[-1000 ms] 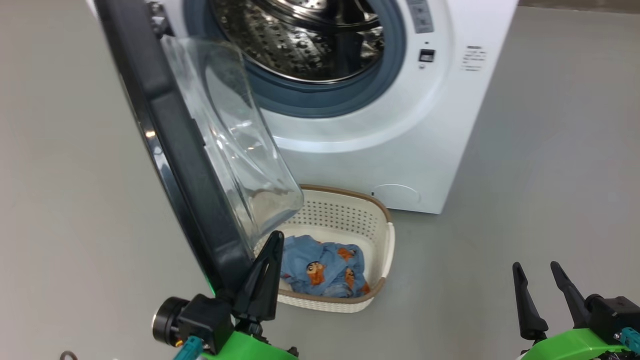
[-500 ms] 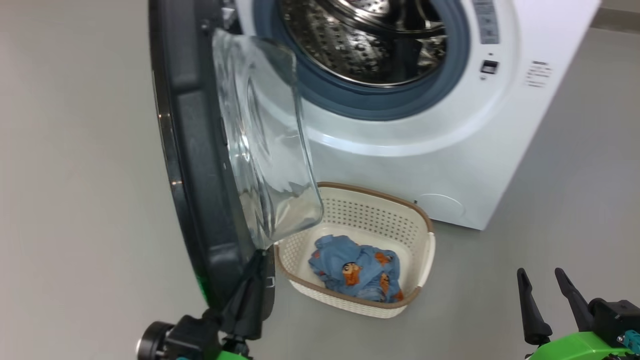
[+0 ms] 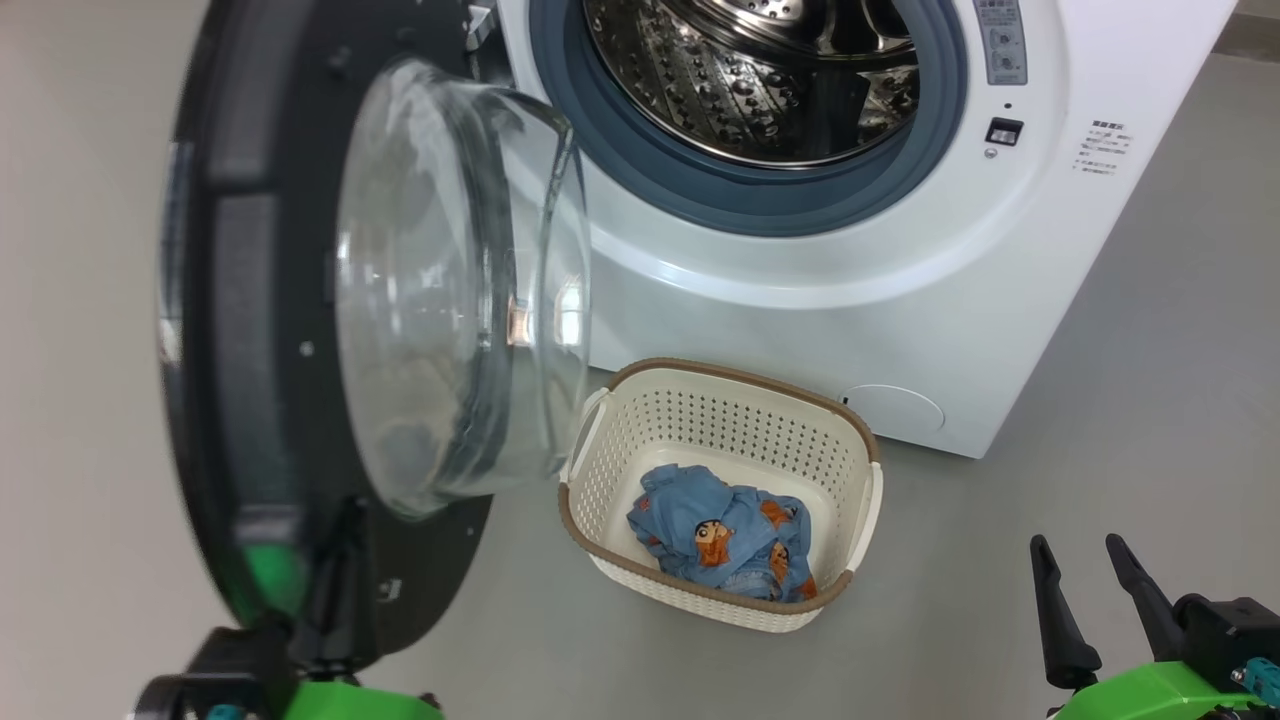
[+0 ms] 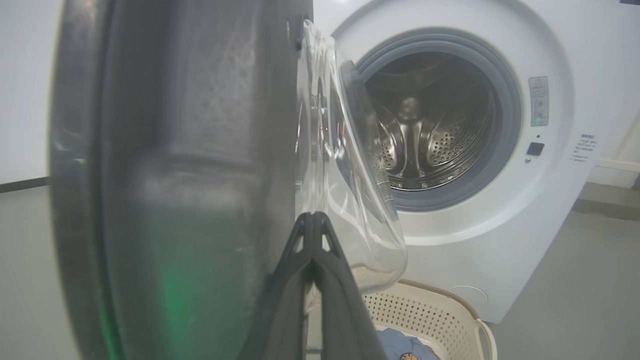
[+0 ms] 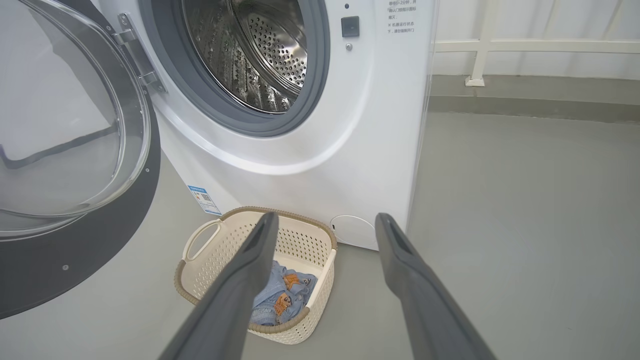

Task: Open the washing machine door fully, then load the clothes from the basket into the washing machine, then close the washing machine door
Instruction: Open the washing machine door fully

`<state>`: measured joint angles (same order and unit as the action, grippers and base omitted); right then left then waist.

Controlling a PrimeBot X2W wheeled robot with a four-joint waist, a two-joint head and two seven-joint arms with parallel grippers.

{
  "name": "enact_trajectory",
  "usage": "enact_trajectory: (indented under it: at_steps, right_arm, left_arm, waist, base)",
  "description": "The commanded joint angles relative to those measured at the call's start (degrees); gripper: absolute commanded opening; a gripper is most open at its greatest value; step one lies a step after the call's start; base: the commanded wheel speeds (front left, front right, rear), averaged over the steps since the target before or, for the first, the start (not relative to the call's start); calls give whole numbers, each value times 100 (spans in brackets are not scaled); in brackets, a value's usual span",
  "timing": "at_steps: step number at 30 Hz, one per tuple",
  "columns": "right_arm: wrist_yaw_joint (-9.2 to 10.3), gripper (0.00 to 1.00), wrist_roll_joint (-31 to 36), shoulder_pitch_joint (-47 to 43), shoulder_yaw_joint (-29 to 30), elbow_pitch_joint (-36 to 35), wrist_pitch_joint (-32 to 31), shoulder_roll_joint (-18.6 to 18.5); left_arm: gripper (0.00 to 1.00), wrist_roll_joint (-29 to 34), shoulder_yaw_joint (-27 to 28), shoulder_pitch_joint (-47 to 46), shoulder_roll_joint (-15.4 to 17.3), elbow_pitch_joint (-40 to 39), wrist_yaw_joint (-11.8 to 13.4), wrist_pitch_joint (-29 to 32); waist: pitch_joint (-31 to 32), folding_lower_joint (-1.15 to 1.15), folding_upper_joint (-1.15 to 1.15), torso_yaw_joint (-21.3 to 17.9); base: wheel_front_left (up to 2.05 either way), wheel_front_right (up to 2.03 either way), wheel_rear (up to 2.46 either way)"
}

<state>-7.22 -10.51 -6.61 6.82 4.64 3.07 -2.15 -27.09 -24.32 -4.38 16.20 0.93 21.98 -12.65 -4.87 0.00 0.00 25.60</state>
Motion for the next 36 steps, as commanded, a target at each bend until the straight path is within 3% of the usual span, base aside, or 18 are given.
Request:
enact_trajectory:
  at_steps: [1,22,36]
  right_arm:
    - [-26,100,-3,101,-141,-154,-2,-73]
    - [-26,100,-101,204,-116,-107,0,-73]
    - [-26,100,-119,212,-55,-30,49,-73]
  left_arm:
    - [0,-112,402,-94,203,30,135,-38]
    - [0,-535,1848,-599,782,945,351,-190]
    - [0,-717,2709,-749,1161,1636,235,-229]
  waist:
    - [-17,0,0,-59]
    - [-129,0,0,-458]
    - [-157,0,0,-748]
  base:
    - [0,0,0]
    - [0,0,0]
    - [0,0,0]
